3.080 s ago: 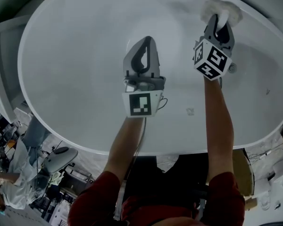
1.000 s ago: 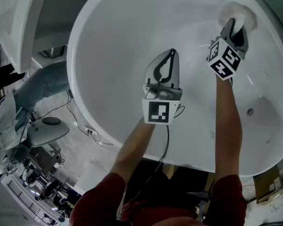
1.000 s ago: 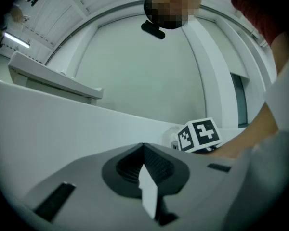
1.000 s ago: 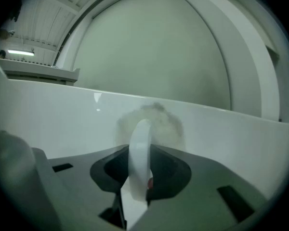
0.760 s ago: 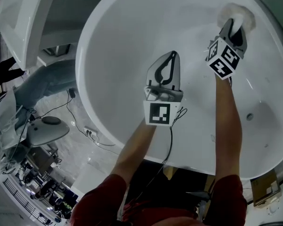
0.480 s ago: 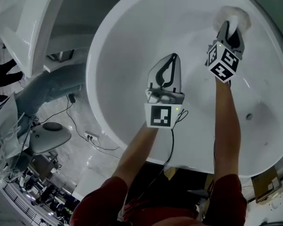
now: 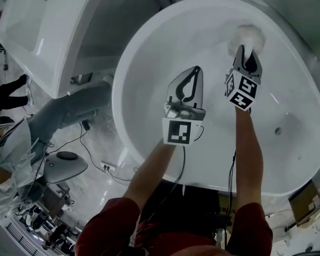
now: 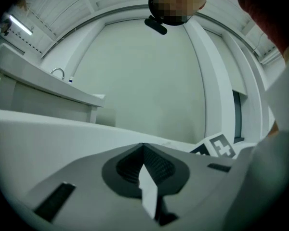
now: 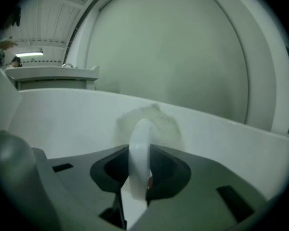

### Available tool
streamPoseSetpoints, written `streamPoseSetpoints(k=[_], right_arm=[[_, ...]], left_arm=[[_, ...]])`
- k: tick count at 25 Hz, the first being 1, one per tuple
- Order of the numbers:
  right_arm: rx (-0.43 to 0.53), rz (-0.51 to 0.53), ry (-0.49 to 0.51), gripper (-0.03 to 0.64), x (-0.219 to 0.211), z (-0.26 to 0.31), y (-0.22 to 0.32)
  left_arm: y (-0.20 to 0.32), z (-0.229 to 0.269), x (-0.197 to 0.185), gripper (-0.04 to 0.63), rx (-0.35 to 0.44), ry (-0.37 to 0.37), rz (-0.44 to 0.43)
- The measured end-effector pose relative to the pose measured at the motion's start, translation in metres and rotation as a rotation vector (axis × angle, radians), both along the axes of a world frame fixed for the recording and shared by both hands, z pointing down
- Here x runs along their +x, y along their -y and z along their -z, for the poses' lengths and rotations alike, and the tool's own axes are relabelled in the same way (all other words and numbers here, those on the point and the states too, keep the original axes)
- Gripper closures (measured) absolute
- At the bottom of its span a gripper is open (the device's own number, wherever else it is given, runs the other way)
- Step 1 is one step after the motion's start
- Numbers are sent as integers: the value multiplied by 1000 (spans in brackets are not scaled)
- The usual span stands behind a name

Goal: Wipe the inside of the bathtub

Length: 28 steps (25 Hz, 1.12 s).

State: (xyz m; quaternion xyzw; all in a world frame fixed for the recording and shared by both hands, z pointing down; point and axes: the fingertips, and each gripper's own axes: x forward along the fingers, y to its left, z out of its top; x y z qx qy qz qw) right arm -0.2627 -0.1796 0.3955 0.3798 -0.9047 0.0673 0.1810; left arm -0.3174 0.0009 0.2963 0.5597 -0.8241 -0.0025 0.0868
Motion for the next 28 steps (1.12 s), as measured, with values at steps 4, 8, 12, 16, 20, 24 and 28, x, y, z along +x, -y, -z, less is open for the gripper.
streamPoseSetpoints(k=[4, 8, 12, 16, 20, 24, 28], right_arm=[[15, 35, 55, 522, 32, 49, -35], [62, 29, 112, 522, 75, 118, -67], [126, -48, 171, 522, 134, 195, -84], [149, -72, 185, 522, 197, 251, -106], [144, -113, 209, 522, 254, 302, -132], [156, -138, 218, 522, 299, 349, -172], [147, -146, 239, 522, 340, 395, -218]], left_arm=[[9, 36, 25, 580, 18, 24, -38], [-1, 86, 58, 580, 55, 35, -52], [-2, 141, 89, 580, 120, 76, -90], [-12, 189, 129, 580, 79, 102, -89], [-29, 247, 179, 580, 78, 144, -144], [-59, 290, 223, 580, 78, 172, -204], [-96, 322, 265, 580, 95, 173, -238]])
